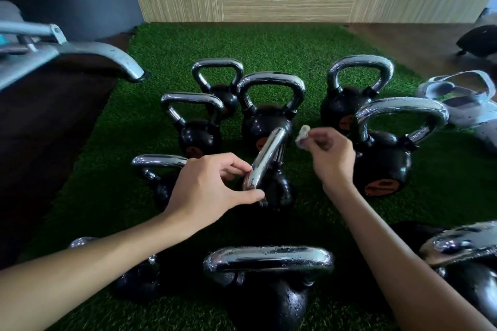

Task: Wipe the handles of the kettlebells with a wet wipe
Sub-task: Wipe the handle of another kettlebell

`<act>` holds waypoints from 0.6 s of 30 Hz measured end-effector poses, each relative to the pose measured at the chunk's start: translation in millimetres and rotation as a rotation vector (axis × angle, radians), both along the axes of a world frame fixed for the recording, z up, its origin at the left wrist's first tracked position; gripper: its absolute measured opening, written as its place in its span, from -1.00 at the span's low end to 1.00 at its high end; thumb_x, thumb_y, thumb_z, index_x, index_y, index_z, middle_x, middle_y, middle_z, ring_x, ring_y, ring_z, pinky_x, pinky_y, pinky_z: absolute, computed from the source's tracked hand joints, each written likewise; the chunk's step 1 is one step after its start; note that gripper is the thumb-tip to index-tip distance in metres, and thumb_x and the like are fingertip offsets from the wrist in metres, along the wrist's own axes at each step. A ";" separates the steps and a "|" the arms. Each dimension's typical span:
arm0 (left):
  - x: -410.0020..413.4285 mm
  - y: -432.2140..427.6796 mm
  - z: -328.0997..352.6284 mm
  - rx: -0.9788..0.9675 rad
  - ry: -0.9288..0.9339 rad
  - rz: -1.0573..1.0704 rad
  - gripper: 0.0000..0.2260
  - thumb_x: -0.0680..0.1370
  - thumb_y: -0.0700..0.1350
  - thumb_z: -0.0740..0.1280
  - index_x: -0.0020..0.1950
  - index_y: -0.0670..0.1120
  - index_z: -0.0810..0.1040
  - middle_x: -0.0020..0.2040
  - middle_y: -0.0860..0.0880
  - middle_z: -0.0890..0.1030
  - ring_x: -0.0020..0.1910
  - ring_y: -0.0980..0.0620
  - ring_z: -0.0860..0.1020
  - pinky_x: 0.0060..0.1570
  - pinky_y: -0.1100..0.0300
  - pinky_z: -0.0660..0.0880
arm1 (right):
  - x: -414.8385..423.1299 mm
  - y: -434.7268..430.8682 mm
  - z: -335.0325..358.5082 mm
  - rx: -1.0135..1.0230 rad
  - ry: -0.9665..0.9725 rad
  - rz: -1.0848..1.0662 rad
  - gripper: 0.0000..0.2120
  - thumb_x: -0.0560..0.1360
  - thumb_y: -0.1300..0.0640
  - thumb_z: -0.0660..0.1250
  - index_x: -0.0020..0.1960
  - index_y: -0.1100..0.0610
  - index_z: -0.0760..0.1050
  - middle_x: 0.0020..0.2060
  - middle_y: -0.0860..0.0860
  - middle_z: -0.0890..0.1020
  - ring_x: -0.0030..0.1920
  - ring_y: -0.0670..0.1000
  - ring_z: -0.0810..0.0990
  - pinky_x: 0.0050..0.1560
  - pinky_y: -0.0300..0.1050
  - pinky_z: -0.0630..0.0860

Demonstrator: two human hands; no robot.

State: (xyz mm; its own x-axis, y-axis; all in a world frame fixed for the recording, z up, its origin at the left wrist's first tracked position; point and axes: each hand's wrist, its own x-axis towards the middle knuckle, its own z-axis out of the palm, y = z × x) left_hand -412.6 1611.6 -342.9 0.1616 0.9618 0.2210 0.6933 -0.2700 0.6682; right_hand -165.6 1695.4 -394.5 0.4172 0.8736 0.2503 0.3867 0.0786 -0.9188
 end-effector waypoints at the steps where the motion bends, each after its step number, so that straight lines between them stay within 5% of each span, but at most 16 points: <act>1: 1.9 -0.5 -0.7 0.003 0.001 0.014 -0.55 0.24 0.25 0.64 0.08 0.24 0.68 -0.09 0.33 0.69 -0.06 0.39 0.62 -0.03 0.43 0.52 | 3.0 6.2 6.9 0.027 -0.007 0.074 -0.89 0.47 0.14 0.53 -0.06 -0.04 0.66 -0.19 -0.15 0.73 -0.17 -0.18 0.68 -0.14 -0.25 0.57; 6: 10.6 0.7 -2.5 -0.031 -0.003 0.053 -0.53 0.26 0.15 0.65 0.13 0.21 0.65 -0.05 0.31 0.68 -0.05 0.37 0.61 0.04 0.34 0.55 | 1.1 35.5 27.0 -0.042 -0.285 0.431 -0.76 0.58 0.26 0.36 0.08 -0.09 0.56 0.01 -0.11 0.72 -0.29 -0.33 0.58 -0.31 -0.36 0.44; 10: 14.4 -1.1 -5.2 -0.040 -0.048 0.049 -0.52 0.30 0.05 0.67 0.18 0.15 0.64 -0.01 0.28 0.69 0.00 0.41 0.61 0.09 0.41 0.53 | 10.8 51.1 34.7 -0.180 -0.448 0.620 -0.51 0.53 0.33 0.31 0.16 -0.27 0.60 0.06 -0.15 0.72 0.09 -0.09 0.69 0.15 0.08 0.64; 16: 13.7 3.0 -3.5 -0.025 -0.047 -0.024 -0.51 0.37 -0.02 0.64 0.27 0.10 0.62 0.11 0.21 0.70 -0.07 0.39 0.64 0.02 0.48 0.52 | 12.5 52.9 46.8 -0.243 -0.554 0.664 -0.49 0.57 0.25 0.35 0.18 -0.41 0.56 0.10 -0.19 0.70 0.12 0.00 0.67 0.20 0.18 0.59; 18: 9.2 9.1 -1.0 -0.018 0.005 -0.083 -0.49 0.40 -0.03 0.62 0.31 0.09 0.60 0.18 0.18 0.68 -0.12 0.40 0.64 0.00 0.47 0.53 | 15.7 47.7 48.0 -0.249 -0.536 0.672 -0.55 0.57 0.21 0.38 0.17 -0.37 0.58 0.06 -0.20 0.71 0.11 -0.06 0.67 0.21 0.07 0.58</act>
State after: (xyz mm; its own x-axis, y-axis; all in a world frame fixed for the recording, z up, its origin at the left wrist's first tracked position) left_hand -403.4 1620.7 -343.9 0.2424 0.9487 0.2030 0.6719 -0.3151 0.6703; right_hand -150.0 1743.2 -346.5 -0.3212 0.9463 0.0353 0.7131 0.2662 -0.6486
